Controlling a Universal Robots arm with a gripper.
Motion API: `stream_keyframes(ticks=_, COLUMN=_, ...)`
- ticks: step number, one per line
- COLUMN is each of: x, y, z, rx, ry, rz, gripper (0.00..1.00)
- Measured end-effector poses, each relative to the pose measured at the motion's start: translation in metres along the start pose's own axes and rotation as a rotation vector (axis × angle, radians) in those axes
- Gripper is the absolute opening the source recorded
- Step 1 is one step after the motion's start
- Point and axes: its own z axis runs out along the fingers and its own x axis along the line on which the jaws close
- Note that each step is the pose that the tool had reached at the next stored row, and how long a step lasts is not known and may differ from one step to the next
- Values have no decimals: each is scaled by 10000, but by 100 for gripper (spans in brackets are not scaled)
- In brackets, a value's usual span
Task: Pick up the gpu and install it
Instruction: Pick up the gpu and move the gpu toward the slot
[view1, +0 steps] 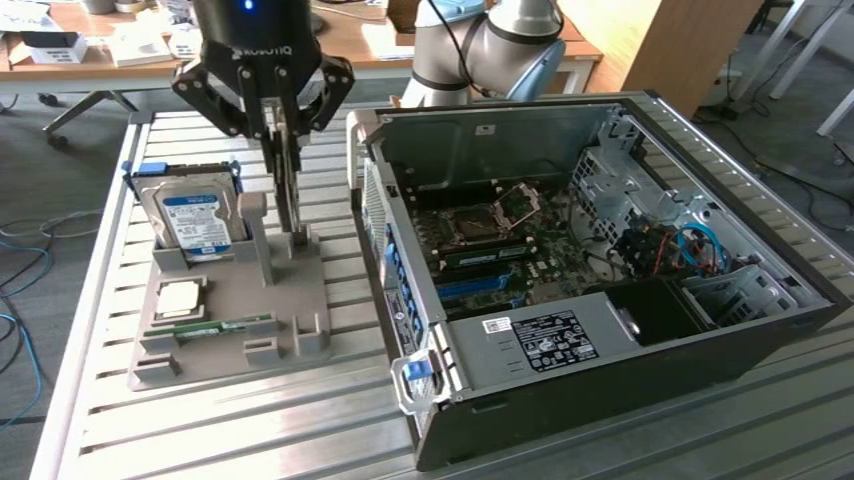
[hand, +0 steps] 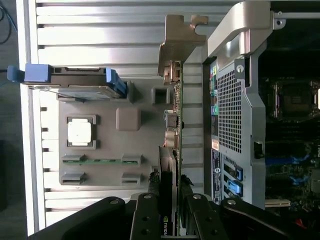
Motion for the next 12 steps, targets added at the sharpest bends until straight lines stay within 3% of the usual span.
stream_keyframes(ticks=7, x=-5, y=11, z=-218, rx=0, ry=-2, rz=-1, gripper=26)
stream_keyframes(ticks=12, x=-6, y=12, z=-243, rx=-1, ry=-5, rz=0, gripper=26)
